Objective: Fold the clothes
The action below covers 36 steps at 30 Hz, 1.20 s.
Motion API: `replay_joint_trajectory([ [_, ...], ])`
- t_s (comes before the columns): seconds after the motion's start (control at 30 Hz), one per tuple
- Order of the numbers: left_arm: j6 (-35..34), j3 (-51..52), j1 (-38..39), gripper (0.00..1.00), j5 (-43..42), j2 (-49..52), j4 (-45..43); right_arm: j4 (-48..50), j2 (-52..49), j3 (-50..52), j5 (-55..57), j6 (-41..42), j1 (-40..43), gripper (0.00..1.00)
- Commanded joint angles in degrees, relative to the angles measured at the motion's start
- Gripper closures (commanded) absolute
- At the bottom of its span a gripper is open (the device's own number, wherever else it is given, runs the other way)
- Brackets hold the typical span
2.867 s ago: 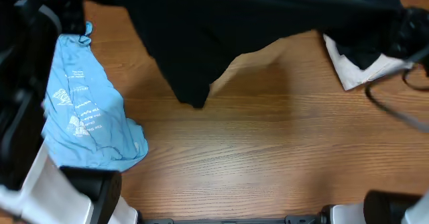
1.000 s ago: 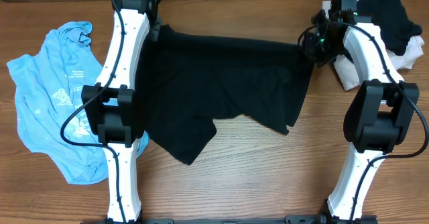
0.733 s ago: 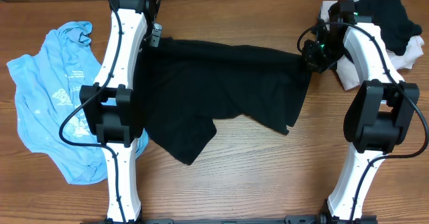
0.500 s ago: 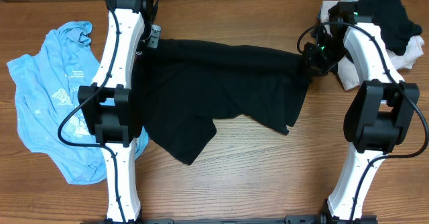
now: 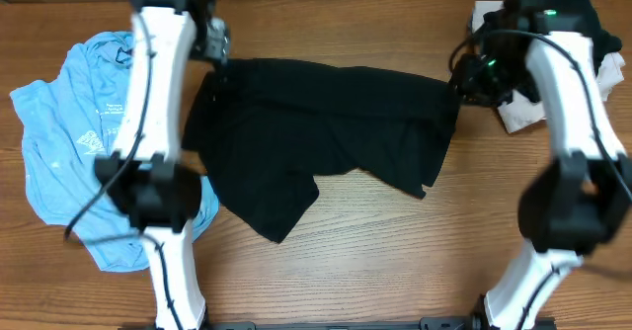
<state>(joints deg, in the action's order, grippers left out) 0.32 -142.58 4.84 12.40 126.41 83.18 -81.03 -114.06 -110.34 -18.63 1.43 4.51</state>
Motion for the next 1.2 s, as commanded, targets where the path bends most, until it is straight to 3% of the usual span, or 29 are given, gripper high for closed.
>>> replay_joint_trajectory([
  [0.0,-2.1,-3.5,-0.4,0.1,-3.9,-12.0,0.7,-2.0,11.7,-2.3,-0.3,-0.4,0.4,0.53],
  [0.17,-3.3,-3.5,-0.4,0.09,-9.5,-19.8,5.4,-7.5,22.6,-2.3,-0.2,-0.3,0.4,0.53],
  [0.33,-7.5,-3.4,-0.3,0.12,-9.7,-23.5,13.6,-11.8,31.8,-2.2,3.7,2.2,0.4,0.53],
  [0.5,-7.9,3.3,0.4,0.14,-17.6,-27.6,13.6,-13.6,38.5,0.1,6.1,6.2,0.4,0.53],
  [0.77,-13.8,27.5,8.8,0.16,-13.3,-31.3,11.9,-8.7,44.0,17.7,5.0,11.1,0.4,0.54],
  [1.0,-21.1,52.1,19.5,0.16,-13.5,-33.2,-0.4,3.0,43.8,34.8,0.8,13.7,0.4,0.54],
  [1.17,-26.3,67.0,25.8,0.16,-13.7,-33.2,-9.9,8.3,43.0,41.5,0.5,13.6,0.4,0.54],
])
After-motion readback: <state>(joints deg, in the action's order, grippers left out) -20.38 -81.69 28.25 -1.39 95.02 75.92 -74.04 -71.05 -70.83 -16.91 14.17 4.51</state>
